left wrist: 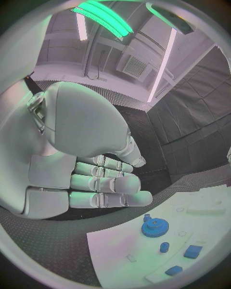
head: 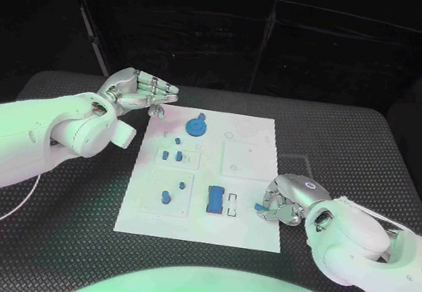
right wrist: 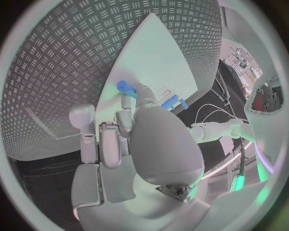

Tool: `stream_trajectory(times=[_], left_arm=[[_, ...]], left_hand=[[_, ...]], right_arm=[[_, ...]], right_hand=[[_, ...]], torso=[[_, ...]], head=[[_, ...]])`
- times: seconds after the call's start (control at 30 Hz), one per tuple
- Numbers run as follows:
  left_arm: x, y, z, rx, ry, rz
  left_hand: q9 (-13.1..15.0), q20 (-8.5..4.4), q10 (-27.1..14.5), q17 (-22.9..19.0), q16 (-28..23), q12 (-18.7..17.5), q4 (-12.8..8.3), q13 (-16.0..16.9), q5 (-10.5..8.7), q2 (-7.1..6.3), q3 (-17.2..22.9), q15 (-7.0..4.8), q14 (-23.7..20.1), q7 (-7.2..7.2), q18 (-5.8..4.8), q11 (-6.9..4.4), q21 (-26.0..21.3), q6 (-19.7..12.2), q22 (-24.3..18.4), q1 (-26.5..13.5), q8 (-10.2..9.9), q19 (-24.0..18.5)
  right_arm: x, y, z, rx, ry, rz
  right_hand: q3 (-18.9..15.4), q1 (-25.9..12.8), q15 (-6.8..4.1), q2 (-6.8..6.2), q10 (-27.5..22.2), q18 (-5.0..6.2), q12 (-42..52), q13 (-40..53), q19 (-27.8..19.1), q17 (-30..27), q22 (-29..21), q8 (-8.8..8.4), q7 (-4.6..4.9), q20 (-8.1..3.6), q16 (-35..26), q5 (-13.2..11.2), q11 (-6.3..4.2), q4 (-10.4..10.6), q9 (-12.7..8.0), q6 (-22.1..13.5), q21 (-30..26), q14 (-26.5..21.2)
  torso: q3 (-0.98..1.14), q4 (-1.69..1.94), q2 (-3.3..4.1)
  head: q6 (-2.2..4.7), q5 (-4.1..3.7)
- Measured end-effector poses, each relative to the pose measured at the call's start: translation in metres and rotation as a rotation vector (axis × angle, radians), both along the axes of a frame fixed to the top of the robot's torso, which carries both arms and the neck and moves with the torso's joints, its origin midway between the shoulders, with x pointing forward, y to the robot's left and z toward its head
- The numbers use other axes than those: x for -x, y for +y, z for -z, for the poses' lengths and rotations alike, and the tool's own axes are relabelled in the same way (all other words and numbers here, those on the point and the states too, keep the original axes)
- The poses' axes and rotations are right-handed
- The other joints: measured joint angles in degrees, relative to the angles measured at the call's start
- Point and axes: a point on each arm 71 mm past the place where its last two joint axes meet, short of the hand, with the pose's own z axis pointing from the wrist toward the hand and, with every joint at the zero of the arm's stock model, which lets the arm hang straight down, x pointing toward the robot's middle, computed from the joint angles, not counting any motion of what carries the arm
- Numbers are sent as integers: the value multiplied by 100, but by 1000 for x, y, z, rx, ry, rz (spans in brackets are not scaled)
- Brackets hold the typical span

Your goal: Assemble the parts on the task board

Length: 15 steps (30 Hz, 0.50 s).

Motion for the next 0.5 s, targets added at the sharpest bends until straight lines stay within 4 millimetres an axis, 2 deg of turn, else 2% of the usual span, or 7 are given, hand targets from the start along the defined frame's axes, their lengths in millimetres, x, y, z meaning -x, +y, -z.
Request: stream_trajectory(times=[0.2, 0.5], left_arm=[[0, 0, 0, 0, 0, 0], [0, -1, 0, 0, 0, 0]], left_hand=[[0, 0, 0, 0, 0, 0, 0, 0, 0, 0, 0, 0, 0, 0, 0, 0, 0, 0, 0, 0, 0, 0], [0, 0, 0, 0, 0, 0, 0, 0, 0, 0, 0, 0, 0, 0, 0, 0, 0, 0, 1, 0, 0, 0]], right_arm=[[5, -3, -2, -22, 19, 24], [12, -2, -2, -105, 50, 81]], right_hand=[[346, 22, 2, -22, -10, 0, 0, 29, 0, 0, 44, -57, 1, 0, 0, 200, 10, 259, 1, -20, 0, 0], [653, 21, 2, -21, -18, -1, 27, 71, 25, 0, 124, -59, -12, -18, 32, 308, 18, 370, 9, -7, 31, 0]], torso=[[0, 0, -2], [-3, -1, 7]], head=[[1, 1], [2, 8]])
